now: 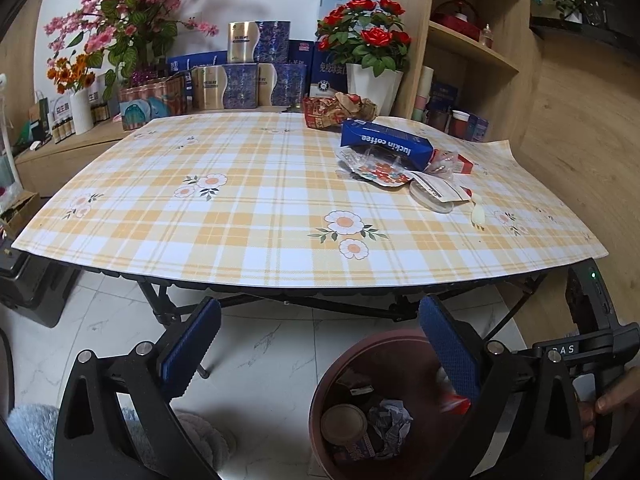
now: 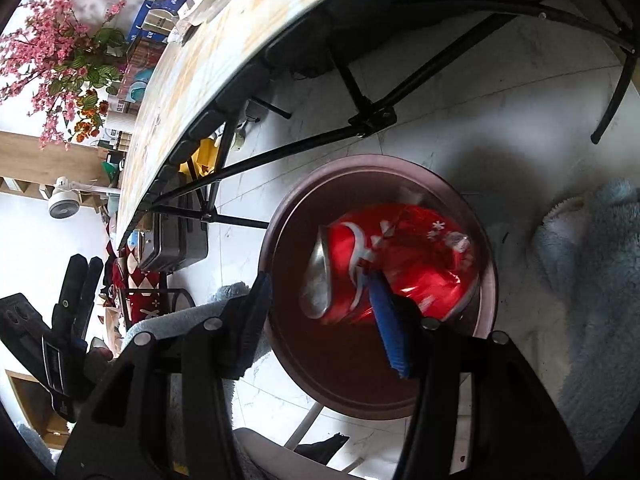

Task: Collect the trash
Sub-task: 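Drop the red can into the bin with the right tool while the left tool drops the lid in, then raise the open right tool from the bin back to the table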

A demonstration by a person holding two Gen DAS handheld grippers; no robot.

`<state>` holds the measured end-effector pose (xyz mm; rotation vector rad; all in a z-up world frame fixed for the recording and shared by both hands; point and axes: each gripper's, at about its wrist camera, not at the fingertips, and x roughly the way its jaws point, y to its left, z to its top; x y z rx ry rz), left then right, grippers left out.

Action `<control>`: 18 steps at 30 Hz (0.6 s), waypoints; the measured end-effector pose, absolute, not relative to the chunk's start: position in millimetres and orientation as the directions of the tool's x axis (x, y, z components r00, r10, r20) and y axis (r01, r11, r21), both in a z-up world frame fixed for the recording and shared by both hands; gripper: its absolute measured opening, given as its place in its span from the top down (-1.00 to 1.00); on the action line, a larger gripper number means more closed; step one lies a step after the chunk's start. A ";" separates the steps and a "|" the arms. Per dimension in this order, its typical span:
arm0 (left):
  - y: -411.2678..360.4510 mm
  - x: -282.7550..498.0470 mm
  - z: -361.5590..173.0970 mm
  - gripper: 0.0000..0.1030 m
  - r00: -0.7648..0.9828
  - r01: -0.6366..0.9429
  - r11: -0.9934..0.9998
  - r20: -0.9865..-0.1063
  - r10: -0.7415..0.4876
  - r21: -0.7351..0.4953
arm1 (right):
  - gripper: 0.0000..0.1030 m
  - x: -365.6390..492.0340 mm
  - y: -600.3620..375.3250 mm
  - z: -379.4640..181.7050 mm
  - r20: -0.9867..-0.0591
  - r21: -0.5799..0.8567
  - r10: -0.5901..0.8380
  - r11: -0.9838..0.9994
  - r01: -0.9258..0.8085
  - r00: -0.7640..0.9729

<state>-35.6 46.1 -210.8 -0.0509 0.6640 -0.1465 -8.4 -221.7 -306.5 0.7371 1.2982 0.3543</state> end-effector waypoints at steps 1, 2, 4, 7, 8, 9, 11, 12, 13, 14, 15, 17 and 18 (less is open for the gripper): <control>47.8 -35.3 -211.0 -0.88 0.777 0.113 0.989 -0.611 -0.149 -0.098 | -0.07 -8.5 -221.6 -306.6 -0.739 0.668 0.622 0.727 0.162 0.258; 48.6 -35.3 -210.9 -0.88 0.778 0.108 0.989 -0.611 -0.147 -0.101 | -0.11 -8.4 -222.1 -307.7 -0.740 0.667 0.621 0.727 0.164 0.257; 50.1 -35.0 -210.3 -0.88 0.778 0.102 0.989 -0.612 -0.144 -0.103 | -0.39 -8.7 -222.8 -307.8 -0.747 0.659 0.612 0.733 0.169 0.261; 50.7 -34.5 -210.6 -0.88 0.776 0.099 0.990 -0.614 -0.142 -0.103 | -0.84 -8.6 -225.2 -305.9 -0.754 0.650 0.595 0.740 0.177 0.278; 50.4 -34.4 -210.8 -0.88 0.776 0.099 0.990 -0.615 -0.141 -0.102 | -0.88 -8.7 -226.0 -305.5 -0.758 0.644 0.588 0.743 0.181 0.283; 50.2 -34.3 -210.8 -0.88 0.775 0.099 0.990 -0.616 -0.141 -0.102 | -0.88 -8.8 -226.6 -304.8 -0.759 0.642 0.584 0.745 0.183 0.288; 50.1 -34.3 -210.9 -0.88 0.775 0.098 0.990 -0.616 -0.141 -0.102 | -0.88 -8.4 -226.3 -304.3 -0.756 0.645 0.589 0.743 0.178 0.286; 50.2 -34.3 -210.9 -0.88 0.776 0.097 0.990 -0.616 -0.140 -0.102 | -0.89 -8.3 -226.0 -303.8 -0.761 0.639 0.583 0.749 0.175 0.285; 50.2 -34.2 -211.1 -0.88 0.775 0.096 0.990 -0.616 -0.139 -0.102 | -0.89 -8.6 -225.2 -301.5 -0.765 0.632 0.576 0.757 0.166 0.289; 50.5 -34.4 -211.3 -0.88 0.775 0.097 0.990 -0.616 -0.139 -0.103 | -0.89 -9.0 -224.4 -297.8 -0.763 0.631 0.573 0.760 0.152 0.301; 50.7 -34.3 -211.8 -0.88 0.775 0.095 0.990 -0.617 -0.138 -0.102 | -0.89 -9.2 -223.6 -295.0 -0.760 0.631 0.571 0.763 0.141 0.311; 50.9 -33.7 -213.3 -0.88 0.772 0.093 0.990 -0.621 -0.137 -0.102 | -0.89 -10.9 -222.4 -285.4 -0.749 0.630 0.566 0.769 0.106 0.345; 51.1 -33.4 -214.1 -0.88 0.770 0.092 0.990 -0.623 -0.136 -0.102 | -0.89 -11.4 -222.1 -282.5 -0.747 0.627 0.562 0.772 0.098 0.355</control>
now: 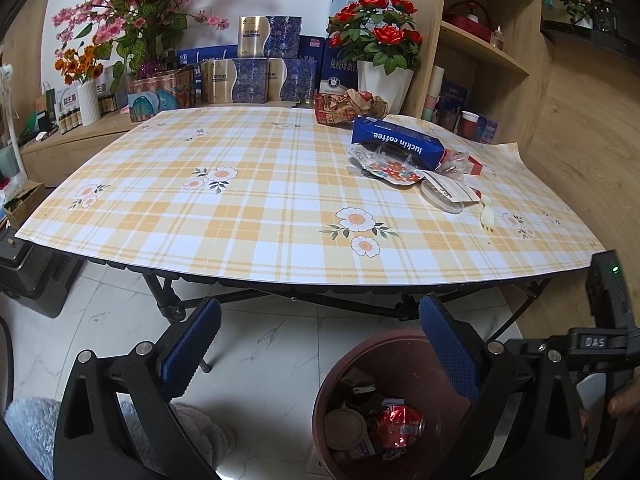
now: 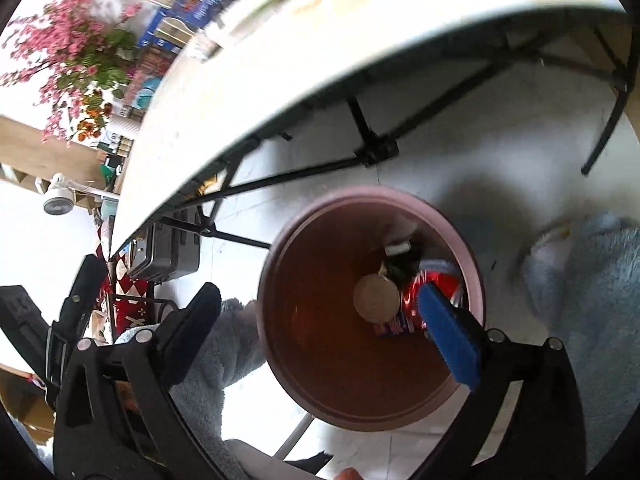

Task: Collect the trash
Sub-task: 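Raise the open right tool from the bin back to the table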

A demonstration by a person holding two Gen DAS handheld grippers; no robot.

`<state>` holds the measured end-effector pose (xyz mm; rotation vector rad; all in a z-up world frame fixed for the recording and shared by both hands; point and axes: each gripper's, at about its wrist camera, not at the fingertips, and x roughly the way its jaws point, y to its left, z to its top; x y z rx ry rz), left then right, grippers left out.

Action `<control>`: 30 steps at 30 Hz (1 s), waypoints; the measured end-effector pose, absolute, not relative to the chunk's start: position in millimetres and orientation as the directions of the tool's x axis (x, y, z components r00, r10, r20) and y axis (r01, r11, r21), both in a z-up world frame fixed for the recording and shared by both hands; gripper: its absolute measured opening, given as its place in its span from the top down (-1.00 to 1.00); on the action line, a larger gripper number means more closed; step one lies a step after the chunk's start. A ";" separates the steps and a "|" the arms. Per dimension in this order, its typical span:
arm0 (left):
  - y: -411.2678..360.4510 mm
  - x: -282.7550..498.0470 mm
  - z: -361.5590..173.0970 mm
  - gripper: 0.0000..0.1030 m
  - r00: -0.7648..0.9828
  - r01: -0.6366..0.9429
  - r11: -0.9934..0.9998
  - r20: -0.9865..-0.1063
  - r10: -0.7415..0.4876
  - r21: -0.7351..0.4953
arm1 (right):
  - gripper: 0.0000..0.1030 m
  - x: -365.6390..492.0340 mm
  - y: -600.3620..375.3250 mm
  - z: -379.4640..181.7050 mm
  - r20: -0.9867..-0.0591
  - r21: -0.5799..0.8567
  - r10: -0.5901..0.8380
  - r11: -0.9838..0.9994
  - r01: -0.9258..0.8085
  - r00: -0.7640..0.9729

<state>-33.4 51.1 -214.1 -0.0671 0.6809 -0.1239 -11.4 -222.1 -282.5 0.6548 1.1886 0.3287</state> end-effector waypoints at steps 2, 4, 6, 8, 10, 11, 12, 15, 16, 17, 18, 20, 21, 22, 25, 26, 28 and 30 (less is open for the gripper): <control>51.7 -32.8 -215.2 -0.88 0.767 0.091 0.991 -0.627 -0.135 -0.102 | -0.89 -13.0 -222.0 -273.9 -0.744 0.614 0.544 0.786 0.076 0.387; 52.1 -32.0 -216.2 -0.88 0.764 0.089 0.991 -0.631 -0.134 -0.102 | -0.89 -14.1 -222.1 -263.4 -0.735 0.599 0.525 0.800 0.046 0.429; 52.0 -31.2 -217.0 -0.88 0.762 0.087 0.991 -0.634 -0.131 -0.100 | -0.89 -14.9 -223.0 -252.7 -0.723 0.576 0.501 0.817 0.016 0.475; 51.7 -30.2 -218.2 -0.88 0.757 0.086 0.992 -0.640 -0.128 -0.097 | -0.89 -13.9 -223.9 -244.7 -0.717 0.549 0.473 0.836 -0.002 0.512; 50.8 -29.2 -219.7 -0.88 0.753 0.084 0.992 -0.647 -0.122 -0.090 | -0.89 -13.1 -227.4 -236.7 -0.699 0.531 0.452 0.847 -0.022 0.554; 50.5 -29.1 -220.4 -0.88 0.751 0.084 0.993 -0.649 -0.122 -0.088 | -0.89 -11.8 -229.7 -233.9 -0.690 0.528 0.449 0.849 -0.030 0.568; 50.0 -28.7 -221.0 -0.88 0.749 0.085 0.993 -0.651 -0.121 -0.087 | -0.89 -10.1 -232.0 -232.1 -0.684 0.529 0.449 0.848 -0.033 0.576; 47.9 -27.2 -222.8 -0.88 0.745 0.086 0.993 -0.657 -0.116 -0.077 | -0.89 -3.6 -240.2 -224.6 -0.670 0.505 0.422 0.862 -0.041 0.611; 47.3 -26.4 -223.5 -0.88 0.744 0.088 0.993 -0.658 -0.117 -0.076 | -0.89 -0.3 -242.5 -221.5 -0.672 0.483 0.404 0.874 -0.045 0.621; 46.6 -25.1 -224.5 -0.88 0.742 0.090 0.993 -0.660 -0.119 -0.077 | -0.89 2.9 -244.0 -218.7 -0.673 0.466 0.390 0.884 -0.050 0.629; 46.2 -24.2 -225.0 -0.88 0.742 0.091 0.993 -0.660 -0.120 -0.079 | -0.89 6.6 -244.8 -215.7 -0.675 0.450 0.380 0.891 -0.056 0.633; 44.7 -22.5 -225.6 -0.88 0.742 0.093 0.992 -0.659 -0.123 -0.081 | -0.89 18.1 -247.6 -210.6 -0.704 0.385 0.329 0.922 -0.051 0.629; 44.0 -21.5 -226.2 -0.88 0.742 0.095 0.992 -0.659 -0.125 -0.081 | -0.89 23.3 -248.3 -208.9 -0.718 0.356 0.303 0.933 -0.043 0.627; 43.3 -20.6 -226.7 -0.88 0.741 0.096 0.992 -0.659 -0.126 -0.082 | -0.89 30.4 -252.8 -207.7 -0.725 0.322 0.262 0.946 -0.023 0.637; 41.9 -18.6 -228.1 -0.88 0.737 0.101 0.991 -0.663 -0.130 -0.082 | -0.89 45.8 -270.5 -206.8 -0.698 0.318 0.217 0.948 0.023 0.682; 41.5 -17.6 -229.3 -0.88 0.734 0.103 0.991 -0.666 -0.131 -0.082 | -0.88 53.0 -276.1 -207.8 -0.696 0.327 0.209 0.944 0.045 0.687; 41.2 -15.6 -231.4 -0.88 0.729 0.105 0.991 -0.671 -0.134 -0.084 | -0.61 64.1 -281.3 -209.0 -0.695 0.353 0.212 0.933 0.068 0.687; 41.5 -13.7 -232.9 -0.88 0.726 0.103 0.991 -0.675 -0.134 -0.087 | -0.55 76.7 -282.0 -212.2 -0.697 0.376 0.223 0.923 0.083 0.681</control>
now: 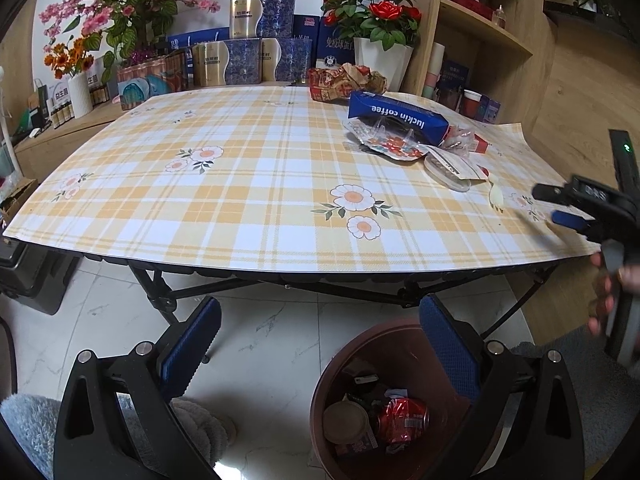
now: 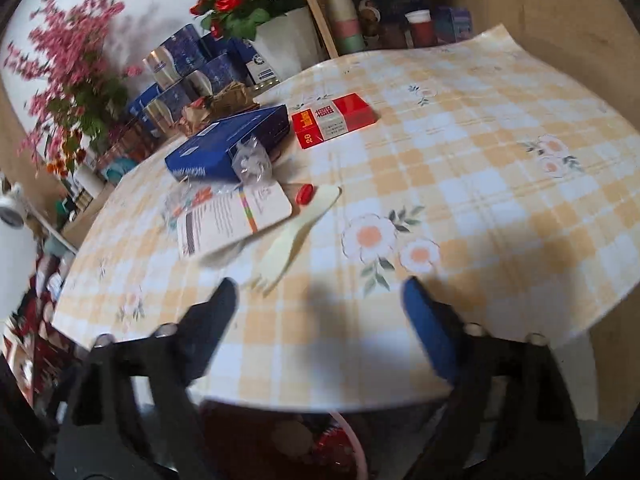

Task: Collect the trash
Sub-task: 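Raise the open right tool from the bin back to the table, then grasp the white plastic fork with the right tool, then lift the fork with the right tool while the left tool grasps the clear plastic bag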

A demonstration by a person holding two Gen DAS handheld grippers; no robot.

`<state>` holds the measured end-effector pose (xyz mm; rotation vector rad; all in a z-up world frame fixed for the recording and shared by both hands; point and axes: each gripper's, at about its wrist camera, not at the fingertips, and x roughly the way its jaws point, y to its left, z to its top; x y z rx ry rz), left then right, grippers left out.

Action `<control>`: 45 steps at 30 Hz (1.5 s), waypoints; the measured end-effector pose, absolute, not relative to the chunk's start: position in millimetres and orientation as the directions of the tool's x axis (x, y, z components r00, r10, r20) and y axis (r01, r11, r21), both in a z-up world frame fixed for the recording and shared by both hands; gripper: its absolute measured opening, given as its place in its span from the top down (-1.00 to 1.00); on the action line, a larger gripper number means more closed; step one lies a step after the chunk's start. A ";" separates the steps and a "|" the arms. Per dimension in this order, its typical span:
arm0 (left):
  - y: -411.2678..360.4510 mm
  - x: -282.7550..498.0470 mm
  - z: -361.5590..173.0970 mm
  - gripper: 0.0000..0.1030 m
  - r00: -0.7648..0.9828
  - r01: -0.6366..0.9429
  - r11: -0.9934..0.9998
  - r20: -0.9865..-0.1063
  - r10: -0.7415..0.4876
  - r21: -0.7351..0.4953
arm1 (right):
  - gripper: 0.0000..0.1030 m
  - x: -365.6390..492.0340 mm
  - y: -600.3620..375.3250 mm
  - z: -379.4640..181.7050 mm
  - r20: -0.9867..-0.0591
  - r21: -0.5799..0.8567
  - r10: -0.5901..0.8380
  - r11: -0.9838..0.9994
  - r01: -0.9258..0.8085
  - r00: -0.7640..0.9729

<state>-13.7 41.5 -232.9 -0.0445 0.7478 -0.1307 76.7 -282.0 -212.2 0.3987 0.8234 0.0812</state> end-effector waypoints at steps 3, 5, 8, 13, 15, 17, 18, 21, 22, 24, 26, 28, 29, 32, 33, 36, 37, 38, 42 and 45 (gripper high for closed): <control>42.6 -11.0 -234.5 -0.88 0.723 0.099 0.990 -0.676 -0.141 -0.100 | -0.46 95.8 -274.2 -215.8 -0.710 0.351 0.201 0.932 0.092 0.675; 43.0 -9.4 -235.1 -0.88 0.722 0.097 0.989 -0.677 -0.144 -0.108 | -0.40 105.1 -267.5 -215.6 -0.719 0.324 0.192 0.943 0.077 0.668; 44.5 -6.4 -237.0 -0.88 0.718 0.090 0.988 -0.680 -0.149 -0.122 | -0.23 119.8 -258.3 -215.0 -0.738 0.281 0.167 0.957 0.072 0.654; 46.3 -2.1 -239.5 -0.88 0.713 0.093 0.985 -0.681 -0.168 -0.146 | 0.18 139.3 -255.0 -219.2 -0.765 0.253 0.142 0.963 0.090 0.628; 44.2 -1.3 -240.2 -0.88 0.711 0.101 0.984 -0.681 -0.174 -0.145 | 0.23 142.5 -250.4 -219.2 -0.771 0.233 0.137 0.970 0.075 0.622; 41.2 -0.3 -241.5 -0.88 0.707 0.114 0.984 -0.684 -0.179 -0.140 | 0.24 143.4 -244.2 -219.7 -0.775 0.211 0.139 0.977 0.044 0.617; 38.9 -0.1 -242.2 -0.88 0.704 0.122 0.983 -0.686 -0.182 -0.136 | 0.29 143.3 -242.2 -219.6 -0.775 0.196 0.135 0.980 0.032 0.618; 34.7 0.3 -243.4 -0.88 0.699 0.138 0.982 -0.689 -0.190 -0.130 | 0.52 140.7 -238.2 -220.1 -0.769 0.182 0.155 0.983 -0.019 0.620; 33.7 0.3 -243.8 -0.88 0.698 0.142 0.981 -0.690 -0.192 -0.129 | 0.63 139.1 -239.5 -220.3 -0.765 0.203 0.180 0.979 -0.033 0.619; 32.4 0.6 -244.4 -0.88 0.693 0.147 0.981 -0.694 -0.194 -0.127 | 0.65 135.6 -243.7 -219.6 -0.758 0.232 0.202 0.972 -0.033 0.620; 31.1 1.2 -244.0 -0.88 0.689 0.153 0.980 -0.698 -0.196 -0.124 | 0.66 129.9 -250.0 -217.0 -0.728 0.291 0.244 0.956 -0.035 0.641; 30.7 2.0 -242.4 -0.88 0.689 0.153 0.981 -0.699 -0.193 -0.119 | 0.66 123.7 -255.6 -212.2 -0.696 0.320 0.262 0.947 -0.038 0.669; 31.5 2.4 -241.0 -0.88 0.690 0.148 0.982 -0.700 -0.185 -0.113 | 0.66 120.5 -258.5 -210.0 -0.681 0.334 0.269 0.942 -0.039 0.681; 34.3 3.8 -239.4 -0.88 0.683 0.123 0.985 -0.709 -0.174 -0.123 | 0.66 108.1 -272.3 -203.4 -0.618 0.408 0.306 0.912 -0.037 0.725; 35.1 4.6 -238.7 -0.88 0.678 0.120 0.984 -0.713 -0.177 -0.131 | 0.66 104.8 -277.2 -202.4 -0.598 0.431 0.316 0.902 -0.037 0.736; 32.5 8.1 -234.1 -0.88 0.664 0.130 0.983 -0.724 -0.185 -0.132 | 0.66 93.9 -290.6 -204.5 -0.557 0.466 0.320 0.884 -0.030 0.767; 29.1 12.0 -231.4 -0.88 0.657 0.135 0.984 -0.733 -0.174 -0.113 | 0.66 89.6 -295.0 -206.6 -0.549 0.472 0.314 0.882 -0.023 0.775; 26.8 15.0 -229.0 -0.88 0.652 0.137 0.985 -0.739 -0.170 -0.105 | 0.66 85.5 -299.2 -208.3 -0.539 0.477 0.311 0.879 -0.020 0.783; 16.2 38.6 -209.1 -0.88 0.637 0.153 0.972 -0.734 -0.236 -0.180 | 0.86 75.4 -316.6 -214.1 -0.509 0.496 0.297 0.868 -0.007 0.808; 4.4 64.7 -193.3 -0.86 0.638 0.132 0.957 -0.717 -0.280 -0.257 | 0.86 77.5 -329.7 -217.5 -0.489 0.535 0.309 0.845 0.001 0.816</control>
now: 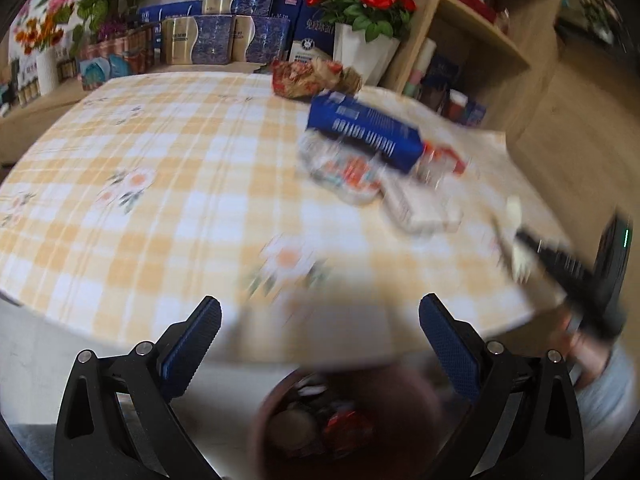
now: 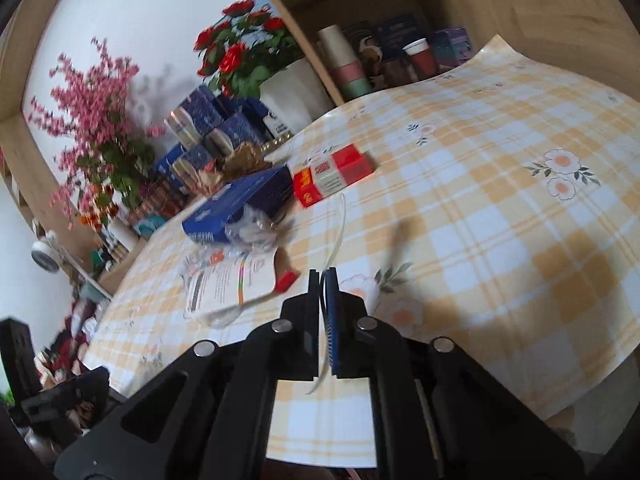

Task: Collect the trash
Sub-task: 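Lift the fork with the right tool while the left tool grasps the clear plastic bag, then drop the fork into the bin with the right tool while the left tool drops the bag in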

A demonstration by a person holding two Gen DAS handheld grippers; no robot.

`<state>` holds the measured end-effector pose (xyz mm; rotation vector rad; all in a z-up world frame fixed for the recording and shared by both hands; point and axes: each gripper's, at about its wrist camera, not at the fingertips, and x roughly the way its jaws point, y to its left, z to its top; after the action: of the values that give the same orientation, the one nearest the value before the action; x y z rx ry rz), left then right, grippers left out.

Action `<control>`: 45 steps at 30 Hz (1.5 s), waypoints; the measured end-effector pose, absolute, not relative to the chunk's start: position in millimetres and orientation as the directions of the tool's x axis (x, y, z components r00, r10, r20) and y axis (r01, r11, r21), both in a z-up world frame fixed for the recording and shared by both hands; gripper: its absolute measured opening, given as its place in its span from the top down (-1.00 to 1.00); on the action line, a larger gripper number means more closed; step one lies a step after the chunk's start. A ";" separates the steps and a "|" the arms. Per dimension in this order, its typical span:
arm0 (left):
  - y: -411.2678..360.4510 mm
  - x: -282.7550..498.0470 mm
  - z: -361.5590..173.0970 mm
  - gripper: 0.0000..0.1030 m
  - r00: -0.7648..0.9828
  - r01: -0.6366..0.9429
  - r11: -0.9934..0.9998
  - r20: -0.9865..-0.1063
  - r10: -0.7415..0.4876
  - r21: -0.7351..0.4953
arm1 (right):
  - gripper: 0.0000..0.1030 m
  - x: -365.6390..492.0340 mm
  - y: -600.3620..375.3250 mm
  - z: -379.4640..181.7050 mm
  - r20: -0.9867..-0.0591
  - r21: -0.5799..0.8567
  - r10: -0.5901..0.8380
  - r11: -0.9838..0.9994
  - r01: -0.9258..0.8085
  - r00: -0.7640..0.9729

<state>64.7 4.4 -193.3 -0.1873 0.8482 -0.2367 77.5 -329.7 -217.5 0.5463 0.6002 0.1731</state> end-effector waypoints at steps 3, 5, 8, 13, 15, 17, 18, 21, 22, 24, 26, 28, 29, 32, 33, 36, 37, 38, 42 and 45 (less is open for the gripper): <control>-19.1 99.0 -177.3 -0.59 0.638 0.140 0.933 -0.690 -0.342 -0.332 | 0.86 79.7 -336.0 -217.0 -0.474 0.528 0.302 0.849 -0.008 0.827; -38.1 117.1 -170.9 -0.44 0.633 0.156 0.928 -0.686 -0.358 -0.340 | 0.86 80.8 -338.8 -217.6 -0.470 0.524 0.299 0.852 -0.010 0.830; -78.7 142.4 -165.4 -0.31 0.623 0.225 0.927 -0.687 -0.374 -0.300 | 0.86 83.1 -344.4 -219.9 -0.455 0.561 0.320 0.828 -0.012 0.831; -143.8 174.4 -175.8 0.06 0.580 0.339 0.929 -0.744 -0.332 -0.149 | 0.86 86.9 -352.8 -219.6 -0.425 0.597 0.334 0.802 -0.016 0.841; -160.8 187.3 -184.6 0.12 0.567 0.328 0.939 -0.773 -0.285 -0.106 | 0.86 86.3 -356.9 -219.9 -0.419 0.609 0.331 0.793 -0.009 0.846; -168.4 198.1 -189.1 0.12 0.563 0.312 0.944 -0.779 -0.276 -0.109 | 0.86 86.5 -362.9 -221.6 -0.414 0.626 0.331 0.780 0.002 0.848; -171.1 202.6 -191.7 0.12 0.561 0.297 0.949 -0.785 -0.262 -0.104 | 0.86 86.8 -365.4 -222.5 -0.412 0.632 0.332 0.775 0.004 0.849; -174.1 214.6 -202.2 0.43 0.540 0.246 0.964 -0.812 -0.220 -0.098 | 0.86 87.7 -369.5 -224.7 -0.414 0.640 0.334 0.768 0.010 0.847; -174.7 217.0 -204.5 0.54 0.536 0.237 0.967 -0.818 -0.211 -0.095 | 0.86 87.8 -369.5 -225.3 -0.415 0.640 0.336 0.768 0.009 0.846; -176.0 217.2 -202.9 0.68 0.552 0.234 0.970 -0.812 -0.192 -0.070 | 0.86 88.1 -369.2 -224.3 -0.414 0.638 0.339 0.770 0.003 0.844; -176.1 213.3 -197.4 0.74 0.552 0.247 0.966 -0.808 -0.206 -0.077 | 0.86 86.2 -368.5 -221.7 -0.408 0.631 0.340 0.776 -0.007 0.847; -172.5 206.2 -186.9 0.75 0.560 0.275 0.956 -0.792 -0.242 -0.098 | 0.86 83.5 -366.2 -219.7 -0.407 0.624 0.343 0.781 -0.017 0.847; -169.2 199.4 -178.6 0.75 0.570 0.292 0.951 -0.778 -0.262 -0.107 | 0.86 81.7 -364.1 -218.6 -0.408 0.616 0.344 0.787 -0.023 0.846; -153.8 174.9 -157.3 0.75 0.579 0.328 0.931 -0.745 -0.332 -0.160 | 0.86 77.0 -358.1 -215.0 -0.411 0.593 0.340 0.805 -0.035 0.846; -147.7 163.9 -151.2 0.75 0.574 0.343 0.923 -0.739 -0.352 -0.173 | 0.86 74.6 -355.6 -213.2 -0.410 0.582 0.335 0.812 -0.040 0.848; -129.3 127.9 -137.2 0.75 0.564 0.395 0.901 -0.728 -0.391 -0.177 | 0.86 66.1 -344.4 -208.2 -0.438 0.529 0.306 0.848 -0.033 0.845; -123.7 118.5 -135.0 0.75 0.562 0.407 0.896 -0.725 -0.398 -0.177 | 0.86 63.8 -342.5 -206.9 -0.440 0.527 0.308 0.849 -0.034 0.844; -113.8 102.6 -133.1 0.75 0.556 0.419 0.890 -0.723 -0.410 -0.182 | 0.86 59.6 -339.1 -203.9 -0.443 0.526 0.313 0.849 -0.038 0.840; -77.9 52.6 -142.8 0.75 0.511 0.449 0.866 -0.732 -0.451 -0.220 | 0.86 36.2 -320.4 -182.4 -0.438 0.495 0.344 0.864 -0.097 0.830; -61.1 21.9 -162.7 0.75 0.464 0.484 0.848 -0.758 -0.458 -0.216 | 0.86 11.6 -303.4 -168.2 -0.445 0.459 0.373 0.876 -0.150 0.814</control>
<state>21.9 -61.1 -162.7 0.0314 0.9219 -0.5791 11.6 -303.4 -168.2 0.4211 0.5542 0.2881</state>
